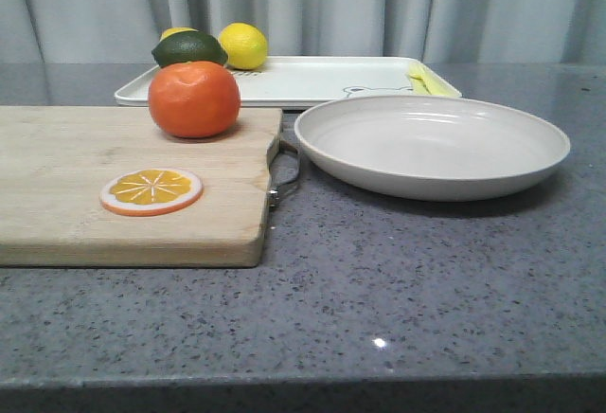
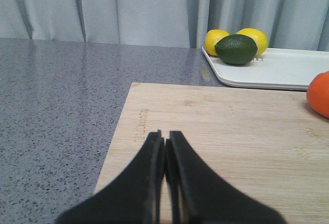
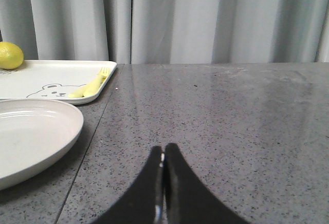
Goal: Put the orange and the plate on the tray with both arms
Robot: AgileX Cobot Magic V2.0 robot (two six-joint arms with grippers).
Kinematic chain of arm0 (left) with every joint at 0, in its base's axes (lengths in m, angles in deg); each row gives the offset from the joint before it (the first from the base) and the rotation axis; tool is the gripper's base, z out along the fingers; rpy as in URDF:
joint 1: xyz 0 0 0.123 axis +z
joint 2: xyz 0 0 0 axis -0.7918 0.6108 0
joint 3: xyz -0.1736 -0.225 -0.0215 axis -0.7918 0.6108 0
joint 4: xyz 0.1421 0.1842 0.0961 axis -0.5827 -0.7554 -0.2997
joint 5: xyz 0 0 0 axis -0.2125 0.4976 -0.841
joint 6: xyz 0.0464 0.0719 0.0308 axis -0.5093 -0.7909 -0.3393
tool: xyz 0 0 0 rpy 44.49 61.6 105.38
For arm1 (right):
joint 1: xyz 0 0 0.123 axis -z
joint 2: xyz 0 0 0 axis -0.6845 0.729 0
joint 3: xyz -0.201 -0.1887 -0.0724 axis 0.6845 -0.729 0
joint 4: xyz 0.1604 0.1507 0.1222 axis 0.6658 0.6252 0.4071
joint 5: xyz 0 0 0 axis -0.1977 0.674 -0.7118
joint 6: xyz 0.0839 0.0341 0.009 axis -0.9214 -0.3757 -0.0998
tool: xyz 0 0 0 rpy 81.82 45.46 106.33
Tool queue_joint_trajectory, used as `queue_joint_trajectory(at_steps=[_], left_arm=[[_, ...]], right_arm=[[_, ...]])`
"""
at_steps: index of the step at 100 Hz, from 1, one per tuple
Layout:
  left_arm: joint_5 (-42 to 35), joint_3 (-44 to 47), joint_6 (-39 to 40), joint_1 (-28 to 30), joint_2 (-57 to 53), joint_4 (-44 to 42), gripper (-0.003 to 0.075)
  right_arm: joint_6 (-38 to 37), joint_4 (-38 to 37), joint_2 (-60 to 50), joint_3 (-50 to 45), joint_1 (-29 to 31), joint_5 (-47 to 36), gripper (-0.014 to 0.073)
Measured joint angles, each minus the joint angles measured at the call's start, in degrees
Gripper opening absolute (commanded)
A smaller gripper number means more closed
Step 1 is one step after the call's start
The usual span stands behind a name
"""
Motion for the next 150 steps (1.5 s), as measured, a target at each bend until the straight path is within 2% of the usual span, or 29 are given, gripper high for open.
queue_joint_trajectory(at_steps=[48, 62, 86, 111, 120, 138, 150], left_arm=[[-1.73, -0.22, 0.00, 0.00, 0.00, 1.03, -0.0019], [-1.73, -1.42, 0.00, 0.00, 0.40, 1.03, -0.0019], [-1.73, -8.07, 0.00, 0.00, 9.01, 1.03, -0.0019], [-1.73, -15.58, 0.00, 0.00, 18.11, 1.03, -0.0019], [-1.96, -17.03, 0.00, 0.00, 20.28, 1.03, -0.0019], [-2.07, -17.27, 0.00, 0.00, 21.45, 1.03, -0.0019], [-3.67, -17.27, 0.00, 0.00, 21.69, 1.03, -0.0019]], right_arm=[[-0.09, 0.00, 0.00, 0.00, 0.00, -0.62, -0.0068], [-0.09, 0.00, 0.00, 2.50, 0.00, 3.38, -0.0064], [-0.09, 0.00, 1.48, 9.90, 0.00, 11.34, -0.0060], [-0.09, 0.55, 9.55, 16.09, 0.00, 14.62, -0.0060], [-0.09, 0.68, 13.67, 18.15, 0.00, 14.40, -0.0060], [-0.09, 0.81, 19.50, 18.63, 0.00, 7.83, -0.0060], [-0.09, 0.93, 21.48, 19.45, 0.00, 6.32, -0.0060]])
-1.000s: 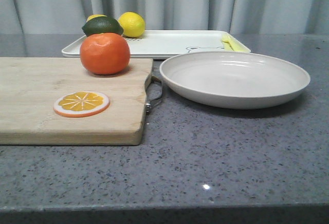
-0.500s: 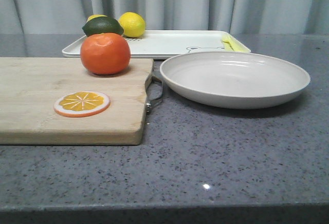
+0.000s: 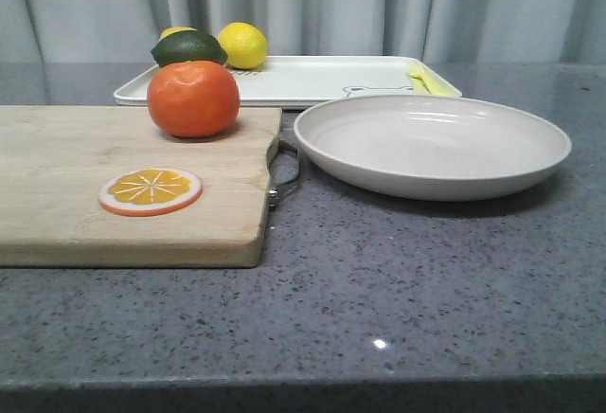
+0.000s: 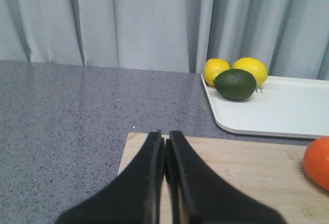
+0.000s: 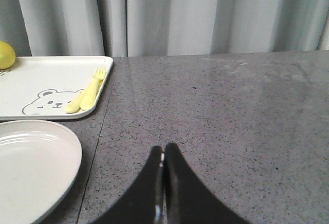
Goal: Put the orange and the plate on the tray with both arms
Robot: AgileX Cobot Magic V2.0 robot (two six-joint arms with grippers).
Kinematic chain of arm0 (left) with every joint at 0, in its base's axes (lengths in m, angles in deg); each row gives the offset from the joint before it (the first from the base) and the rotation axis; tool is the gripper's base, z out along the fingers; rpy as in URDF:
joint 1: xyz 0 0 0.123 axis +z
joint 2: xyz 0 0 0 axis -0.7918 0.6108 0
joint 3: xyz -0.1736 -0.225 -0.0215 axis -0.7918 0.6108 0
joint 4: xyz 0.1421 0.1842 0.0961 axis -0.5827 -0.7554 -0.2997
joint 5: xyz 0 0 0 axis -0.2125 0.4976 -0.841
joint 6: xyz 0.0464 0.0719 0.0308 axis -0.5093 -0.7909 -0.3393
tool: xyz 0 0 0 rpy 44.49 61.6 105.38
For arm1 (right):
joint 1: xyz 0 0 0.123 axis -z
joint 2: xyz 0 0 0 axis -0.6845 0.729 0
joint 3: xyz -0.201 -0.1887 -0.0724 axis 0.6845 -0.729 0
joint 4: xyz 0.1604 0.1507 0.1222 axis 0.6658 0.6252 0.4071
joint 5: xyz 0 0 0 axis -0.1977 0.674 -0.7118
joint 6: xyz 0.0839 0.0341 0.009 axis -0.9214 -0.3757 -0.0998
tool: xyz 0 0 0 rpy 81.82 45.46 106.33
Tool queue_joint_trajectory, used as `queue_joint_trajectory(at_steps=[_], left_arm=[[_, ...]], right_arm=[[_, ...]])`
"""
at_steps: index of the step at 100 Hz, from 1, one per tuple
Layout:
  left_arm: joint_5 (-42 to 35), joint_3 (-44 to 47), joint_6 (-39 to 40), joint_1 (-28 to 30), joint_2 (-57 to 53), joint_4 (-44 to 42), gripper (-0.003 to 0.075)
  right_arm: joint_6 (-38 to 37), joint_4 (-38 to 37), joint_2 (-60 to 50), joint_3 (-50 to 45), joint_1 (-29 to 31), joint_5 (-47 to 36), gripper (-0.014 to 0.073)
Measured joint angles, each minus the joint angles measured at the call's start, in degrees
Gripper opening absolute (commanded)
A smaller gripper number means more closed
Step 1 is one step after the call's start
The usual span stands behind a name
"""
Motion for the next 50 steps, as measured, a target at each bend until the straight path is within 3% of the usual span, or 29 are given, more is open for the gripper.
queue_joint_trajectory(at_steps=[20, 50], left_arm=[[-1.64, -1.05, 0.00, 0.00, 2.74, 0.00, -0.0019], [3.72, -7.28, 0.00, 0.00, 12.76, 0.00, -0.0015]], right_arm=[[0.00, 0.34, 4.31, 5.05, 0.00, 3.33, -0.0060], [0.00, 0.45, 12.52, 11.39, 0.00, 9.23, -0.0060]])
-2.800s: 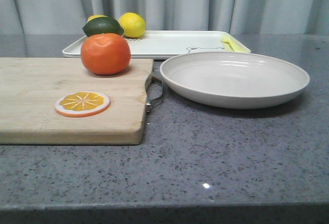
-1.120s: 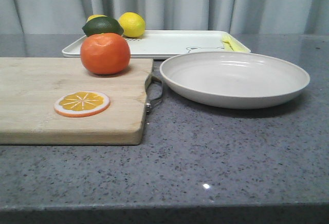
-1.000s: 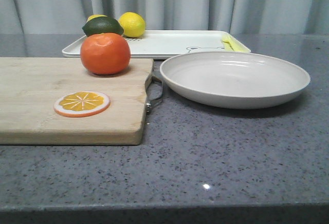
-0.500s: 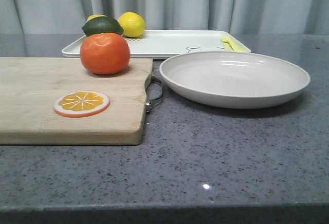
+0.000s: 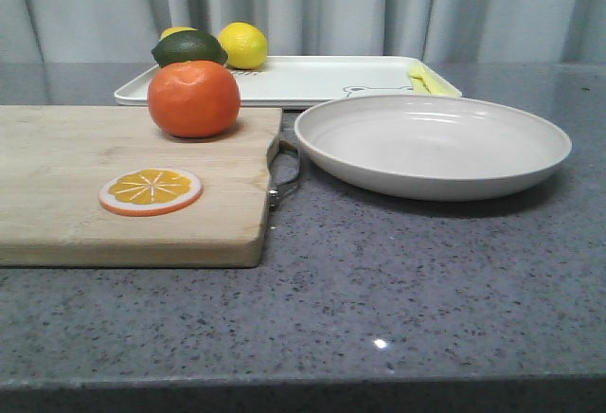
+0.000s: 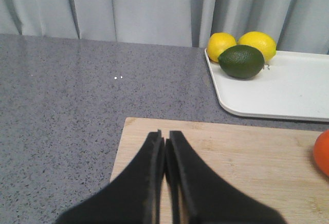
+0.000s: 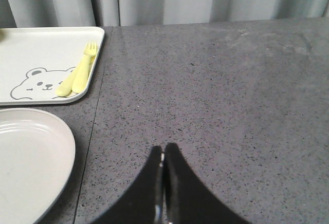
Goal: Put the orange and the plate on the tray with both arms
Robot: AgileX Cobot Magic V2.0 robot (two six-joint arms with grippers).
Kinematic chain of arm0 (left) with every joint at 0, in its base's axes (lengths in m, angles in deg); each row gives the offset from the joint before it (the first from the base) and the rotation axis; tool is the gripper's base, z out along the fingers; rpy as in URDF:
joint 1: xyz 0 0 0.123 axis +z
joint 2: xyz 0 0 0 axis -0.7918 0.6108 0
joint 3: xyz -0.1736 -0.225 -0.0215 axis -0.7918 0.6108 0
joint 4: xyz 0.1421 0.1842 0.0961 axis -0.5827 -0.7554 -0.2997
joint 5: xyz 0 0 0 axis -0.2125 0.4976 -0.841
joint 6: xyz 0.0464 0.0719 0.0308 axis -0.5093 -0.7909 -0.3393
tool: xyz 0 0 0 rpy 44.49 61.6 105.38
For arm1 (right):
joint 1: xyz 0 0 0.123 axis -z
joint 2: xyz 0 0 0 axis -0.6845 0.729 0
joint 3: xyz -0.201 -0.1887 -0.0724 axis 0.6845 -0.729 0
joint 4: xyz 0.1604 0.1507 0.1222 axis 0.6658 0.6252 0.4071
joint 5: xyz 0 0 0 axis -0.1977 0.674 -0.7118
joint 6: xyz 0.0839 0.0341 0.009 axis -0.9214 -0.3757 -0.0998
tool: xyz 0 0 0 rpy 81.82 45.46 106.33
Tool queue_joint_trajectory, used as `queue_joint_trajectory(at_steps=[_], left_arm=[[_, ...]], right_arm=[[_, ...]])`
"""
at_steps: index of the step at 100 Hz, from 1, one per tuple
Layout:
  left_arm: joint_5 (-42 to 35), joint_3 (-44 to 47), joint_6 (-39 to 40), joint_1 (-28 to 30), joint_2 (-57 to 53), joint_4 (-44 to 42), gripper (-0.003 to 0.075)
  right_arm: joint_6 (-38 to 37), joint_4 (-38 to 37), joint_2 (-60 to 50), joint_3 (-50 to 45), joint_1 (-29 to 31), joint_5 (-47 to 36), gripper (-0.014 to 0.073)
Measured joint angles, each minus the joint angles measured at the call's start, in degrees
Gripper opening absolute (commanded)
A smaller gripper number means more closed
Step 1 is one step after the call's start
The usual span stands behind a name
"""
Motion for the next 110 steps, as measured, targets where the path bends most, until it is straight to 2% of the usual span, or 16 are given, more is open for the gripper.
queue_joint_trajectory(at_steps=[12, 24, 38, 59, 68, 85, 110], left_arm=[[2.22, -2.95, 0.00, 0.00, 3.97, 0.00, 0.0055], [2.91, -5.60, 0.00, -0.54, 7.70, 0.00, 0.0200], [3.01, -9.15, 0.00, -4.08, 11.61, 0.00, 0.0353], [3.33, -15.71, 0.00, -12.20, 19.15, 0.00, 0.0530], [4.66, -19.18, 0.00, -15.71, 22.82, 0.00, 0.0562], [9.03, -26.06, 0.00, -21.17, 31.32, 0.00, 0.0562], [16.41, -35.78, 0.00, -25.20, 42.62, 2.01, 0.0562]], right_arm=[[0.00, 0.00, 1.71, 0.38, 0.00, 0.56, -0.0060], [0.00, 0.11, 2.35, 0.38, 0.00, 1.41, -0.0060], [0.00, 0.21, 2.92, 0.38, 0.00, 1.52, -0.0060], [0.00, 0.21, 5.21, 0.64, 0.00, 2.91, -0.0060], [0.00, 0.21, 6.50, 2.23, 0.00, 4.50, -0.0060], [0.00, 0.21, 9.11, 6.06, 0.00, 7.19, -0.0060], [0.00, 0.30, 11.74, 9.12, 0.00, 8.39, -0.0060]])
